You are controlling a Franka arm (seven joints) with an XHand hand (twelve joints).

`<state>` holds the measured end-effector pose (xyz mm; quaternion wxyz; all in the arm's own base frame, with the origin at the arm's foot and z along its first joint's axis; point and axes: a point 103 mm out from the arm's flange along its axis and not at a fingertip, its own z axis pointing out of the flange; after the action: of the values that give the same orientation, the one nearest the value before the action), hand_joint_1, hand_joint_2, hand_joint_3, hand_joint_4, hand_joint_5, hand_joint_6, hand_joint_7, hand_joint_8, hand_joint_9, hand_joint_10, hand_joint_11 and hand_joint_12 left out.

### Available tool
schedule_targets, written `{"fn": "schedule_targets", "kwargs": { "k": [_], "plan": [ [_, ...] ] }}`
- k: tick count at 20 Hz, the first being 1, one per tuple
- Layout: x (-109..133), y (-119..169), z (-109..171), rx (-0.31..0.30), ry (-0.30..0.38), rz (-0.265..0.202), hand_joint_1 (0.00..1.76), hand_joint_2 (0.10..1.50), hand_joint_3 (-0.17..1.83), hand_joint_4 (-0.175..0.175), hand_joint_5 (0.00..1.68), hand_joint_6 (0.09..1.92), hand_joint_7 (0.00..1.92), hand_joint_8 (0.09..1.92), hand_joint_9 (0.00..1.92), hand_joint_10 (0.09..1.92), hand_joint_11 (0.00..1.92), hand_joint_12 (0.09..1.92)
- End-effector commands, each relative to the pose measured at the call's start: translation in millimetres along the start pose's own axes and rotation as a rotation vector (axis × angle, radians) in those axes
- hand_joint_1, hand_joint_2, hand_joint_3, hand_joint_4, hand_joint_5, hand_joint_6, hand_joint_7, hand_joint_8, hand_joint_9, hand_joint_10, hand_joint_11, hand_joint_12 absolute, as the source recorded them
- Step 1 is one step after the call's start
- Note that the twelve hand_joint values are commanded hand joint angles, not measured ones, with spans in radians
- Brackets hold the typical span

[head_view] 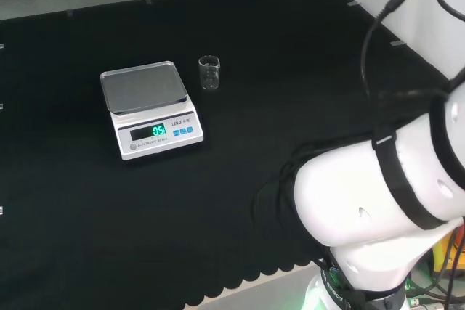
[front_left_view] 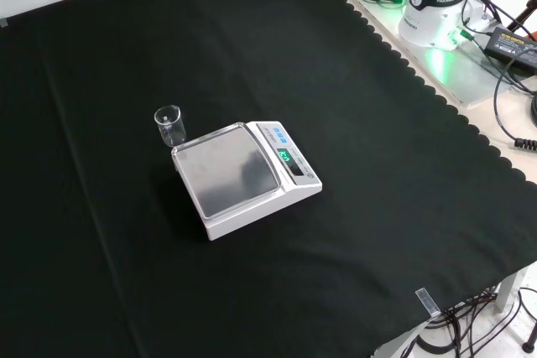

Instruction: Pick up the beaker.

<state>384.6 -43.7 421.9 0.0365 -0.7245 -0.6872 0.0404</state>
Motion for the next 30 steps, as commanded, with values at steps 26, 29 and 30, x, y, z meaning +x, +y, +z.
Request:
{"fn": "schedule_targets", "kwargs": {
  "k": [26,29,30],
  "plan": [
    [-5.7,151.6,103.9,0.121,0.017,-0.189,0.47,0.85,0.35,-0.105,0.22,0.09,0.00,0.66,0.00,0.82,0.27,1.39],
    [11.8,158.3,111.5,0.129,0.026,-0.193,0.47,0.85,0.34,-0.105,0.22,0.09,0.00,0.66,0.00,0.83,0.27,1.39],
    [19.1,160.4,113.8,0.130,0.029,-0.195,0.47,0.85,0.34,-0.106,0.22,0.09,0.00,0.66,0.00,0.83,0.27,1.39]
  ]
}}
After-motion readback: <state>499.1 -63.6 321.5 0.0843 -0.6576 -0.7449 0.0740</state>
